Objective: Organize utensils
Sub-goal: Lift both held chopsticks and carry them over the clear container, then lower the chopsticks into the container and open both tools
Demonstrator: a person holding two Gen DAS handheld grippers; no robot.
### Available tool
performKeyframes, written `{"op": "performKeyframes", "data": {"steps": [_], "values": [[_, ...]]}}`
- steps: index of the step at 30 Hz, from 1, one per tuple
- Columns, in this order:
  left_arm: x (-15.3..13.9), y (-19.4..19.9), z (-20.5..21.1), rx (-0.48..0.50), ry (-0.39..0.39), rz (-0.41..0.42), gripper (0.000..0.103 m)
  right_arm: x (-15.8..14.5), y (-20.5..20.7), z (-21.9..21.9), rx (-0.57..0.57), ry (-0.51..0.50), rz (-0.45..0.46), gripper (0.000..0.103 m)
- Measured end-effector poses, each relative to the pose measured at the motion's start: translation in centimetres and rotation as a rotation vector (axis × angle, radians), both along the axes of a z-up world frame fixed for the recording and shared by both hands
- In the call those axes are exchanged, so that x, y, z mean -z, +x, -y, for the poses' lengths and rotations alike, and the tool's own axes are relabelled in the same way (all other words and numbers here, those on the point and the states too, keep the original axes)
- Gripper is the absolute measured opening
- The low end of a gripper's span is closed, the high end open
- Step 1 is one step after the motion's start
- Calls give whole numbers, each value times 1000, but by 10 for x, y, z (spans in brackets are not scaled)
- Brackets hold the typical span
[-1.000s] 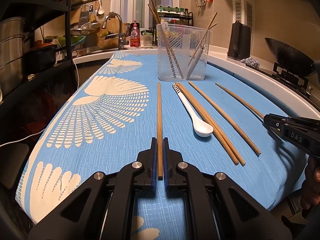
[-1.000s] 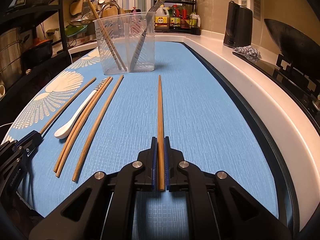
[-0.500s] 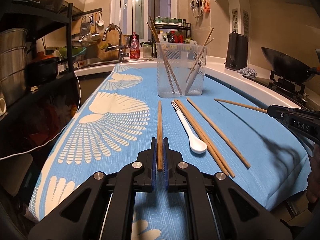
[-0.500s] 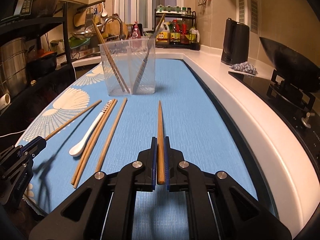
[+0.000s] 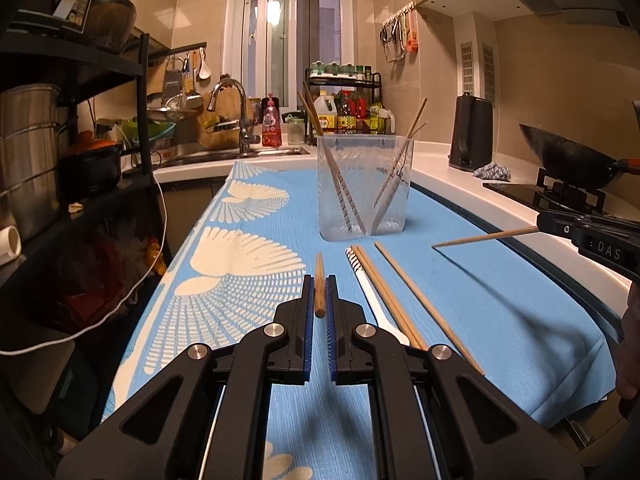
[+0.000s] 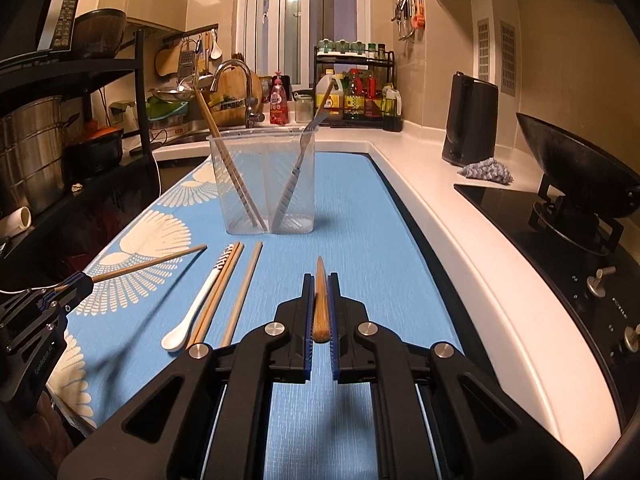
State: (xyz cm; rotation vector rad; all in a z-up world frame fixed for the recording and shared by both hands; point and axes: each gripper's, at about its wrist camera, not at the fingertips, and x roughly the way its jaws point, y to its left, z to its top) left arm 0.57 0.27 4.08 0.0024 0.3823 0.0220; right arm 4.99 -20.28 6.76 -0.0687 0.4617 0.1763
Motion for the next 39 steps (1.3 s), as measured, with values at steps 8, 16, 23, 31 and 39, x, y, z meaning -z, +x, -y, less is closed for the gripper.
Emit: {"op": "performKeyframes", "data": {"steps": [8, 16, 23, 31, 39], "values": [[-25, 6, -2, 7, 15, 27, 6, -25, 5, 2, -9, 12, 42, 7], [-55, 17, -1, 62, 42, 37, 6, -44, 8, -1, -34, 2, 68, 7], [-85, 32, 7, 135, 51, 1, 6, -71, 13, -8, -61, -3, 112, 7], [-104, 53, 9, 180, -23, -110, 6, -91, 22, -16, -79, 0, 112, 7], [-136, 83, -14, 198, -102, -200, 6, -107, 36, -18, -87, -8, 103, 7]]}}
